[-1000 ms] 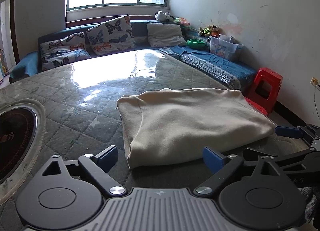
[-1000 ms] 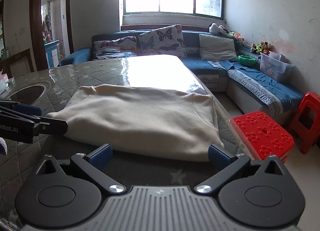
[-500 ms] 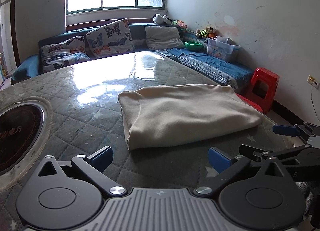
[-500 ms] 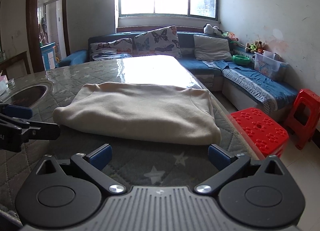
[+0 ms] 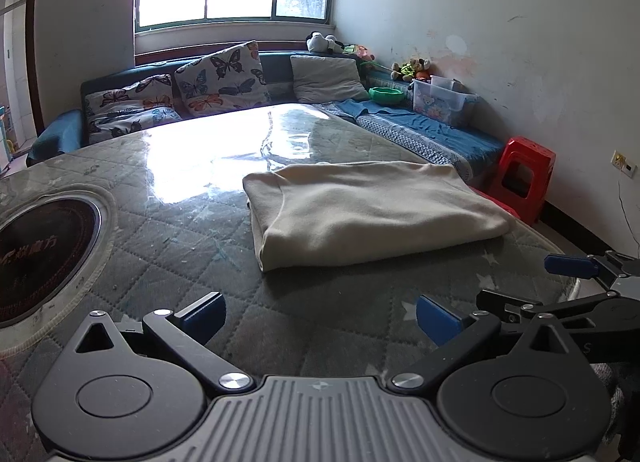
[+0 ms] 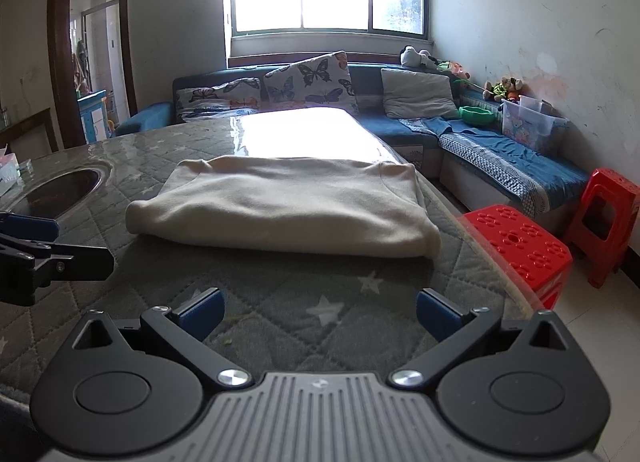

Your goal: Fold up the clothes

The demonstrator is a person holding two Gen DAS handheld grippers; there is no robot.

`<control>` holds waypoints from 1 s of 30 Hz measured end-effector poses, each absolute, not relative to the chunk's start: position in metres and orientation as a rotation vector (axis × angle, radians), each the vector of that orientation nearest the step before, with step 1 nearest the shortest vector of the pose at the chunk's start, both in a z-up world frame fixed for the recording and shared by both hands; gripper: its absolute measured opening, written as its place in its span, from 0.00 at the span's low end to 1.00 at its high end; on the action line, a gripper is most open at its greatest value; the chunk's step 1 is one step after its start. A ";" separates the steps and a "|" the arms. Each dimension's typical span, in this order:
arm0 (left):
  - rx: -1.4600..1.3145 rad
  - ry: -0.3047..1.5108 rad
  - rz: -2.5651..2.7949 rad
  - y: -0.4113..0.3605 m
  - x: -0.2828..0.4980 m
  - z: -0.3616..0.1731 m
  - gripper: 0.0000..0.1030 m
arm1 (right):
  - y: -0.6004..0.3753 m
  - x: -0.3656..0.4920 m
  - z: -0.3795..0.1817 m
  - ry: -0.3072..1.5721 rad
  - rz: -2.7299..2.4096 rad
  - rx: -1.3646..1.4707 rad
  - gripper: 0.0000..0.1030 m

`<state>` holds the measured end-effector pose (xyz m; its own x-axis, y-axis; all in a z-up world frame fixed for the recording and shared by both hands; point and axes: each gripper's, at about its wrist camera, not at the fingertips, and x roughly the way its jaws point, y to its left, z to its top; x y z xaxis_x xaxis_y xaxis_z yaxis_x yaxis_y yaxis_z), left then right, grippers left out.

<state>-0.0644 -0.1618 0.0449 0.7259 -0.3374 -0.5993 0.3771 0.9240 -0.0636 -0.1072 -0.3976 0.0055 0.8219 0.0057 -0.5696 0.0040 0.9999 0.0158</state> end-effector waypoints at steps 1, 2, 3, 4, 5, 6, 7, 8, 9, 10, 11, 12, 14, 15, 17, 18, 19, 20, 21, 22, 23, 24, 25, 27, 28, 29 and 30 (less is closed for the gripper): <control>0.065 0.650 -0.396 -0.162 -0.066 0.044 1.00 | -0.398 -0.109 0.005 0.607 0.000 0.017 1.00; 0.067 0.651 -0.398 -0.162 -0.068 0.043 1.00 | -0.397 -0.111 0.005 0.607 -0.001 0.018 1.00; 0.068 0.652 -0.399 -0.162 -0.069 0.043 1.00 | -0.397 -0.112 0.005 0.607 -0.002 0.018 1.00; 0.069 0.652 -0.401 -0.162 -0.071 0.042 1.00 | -0.397 -0.113 0.005 0.607 -0.005 0.018 1.00; 0.070 0.652 -0.403 -0.162 -0.072 0.041 1.00 | -0.397 -0.114 0.006 0.607 -0.007 0.018 1.00; 0.070 0.653 -0.407 -0.162 -0.074 0.041 1.00 | -0.397 -0.115 0.006 0.606 -0.008 0.018 1.00; 0.071 0.654 -0.410 -0.162 -0.075 0.040 1.00 | -0.397 -0.117 0.006 0.605 -0.009 0.019 1.00; 0.072 0.654 -0.413 -0.162 -0.076 0.040 1.00 | -0.397 -0.118 0.006 0.603 -0.010 0.020 1.00; 0.074 0.654 -0.414 -0.163 -0.078 0.040 1.00 | -0.397 -0.119 0.006 0.602 -0.010 0.020 1.00; 0.076 0.654 -0.416 -0.163 -0.079 0.039 1.00 | -0.397 -0.120 0.006 0.599 -0.010 0.020 1.00; 0.077 0.655 -0.418 -0.163 -0.080 0.039 1.00 | -0.397 -0.122 0.006 0.597 -0.011 0.019 1.00; 0.078 0.655 -0.420 -0.163 -0.081 0.038 1.00 | -0.397 -0.123 0.006 0.596 -0.012 0.019 1.00; 0.080 0.655 -0.423 -0.164 -0.084 0.038 1.00 | -0.397 -0.125 0.006 0.591 -0.012 0.018 1.00; 0.082 0.655 -0.424 -0.164 -0.085 0.037 1.00 | -0.397 -0.126 0.006 0.588 -0.011 0.019 1.00; 0.085 0.655 -0.426 -0.165 -0.087 0.037 1.00 | -0.397 -0.128 0.006 0.583 -0.011 0.019 1.00; 0.085 0.655 -0.429 -0.166 -0.087 0.037 1.00 | -0.397 -0.129 0.006 0.581 -0.012 0.019 1.00; 0.086 0.654 -0.429 -0.166 -0.088 0.037 1.00 | -0.398 -0.130 0.006 0.579 -0.013 0.019 1.00; 0.086 0.654 -0.429 -0.166 -0.089 0.037 1.00 | -0.398 -0.131 0.006 0.578 -0.014 0.019 1.00; 0.085 0.652 -0.431 -0.167 -0.090 0.037 1.00 | -0.398 -0.132 0.006 0.577 -0.015 0.019 1.00; 0.084 0.651 -0.433 -0.167 -0.092 0.037 1.00 | -0.398 -0.133 0.006 0.577 -0.016 0.018 1.00; 0.084 0.648 -0.433 -0.167 -0.093 0.037 1.00 | -0.397 -0.134 0.006 0.577 -0.016 0.016 1.00; 0.084 0.646 -0.433 -0.167 -0.094 0.037 1.00 | -0.397 -0.135 0.006 0.576 -0.016 0.016 1.00; 0.084 0.644 -0.434 -0.167 -0.095 0.037 1.00 | -0.397 -0.135 0.006 0.574 -0.016 0.016 1.00; 0.087 0.637 -0.431 -0.167 -0.096 0.038 1.00 | -0.397 -0.137 0.006 0.571 -0.017 0.016 1.00; 0.088 0.635 -0.429 -0.167 -0.097 0.038 1.00 | -0.397 -0.138 0.007 0.570 -0.017 0.016 1.00; 0.088 0.632 -0.427 -0.166 -0.098 0.038 1.00 | -0.397 -0.138 0.007 0.568 -0.017 0.017 1.00; 0.087 0.633 -0.428 -0.166 -0.099 0.038 1.00 | -0.397 -0.139 0.007 0.566 -0.017 0.018 1.00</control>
<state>-0.0987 -0.1660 0.0381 0.7221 -0.3611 -0.5900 0.4134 0.9092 -0.0506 -0.1393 -0.3972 0.0068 0.8439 -0.0116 -0.5364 0.0213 0.9997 0.0119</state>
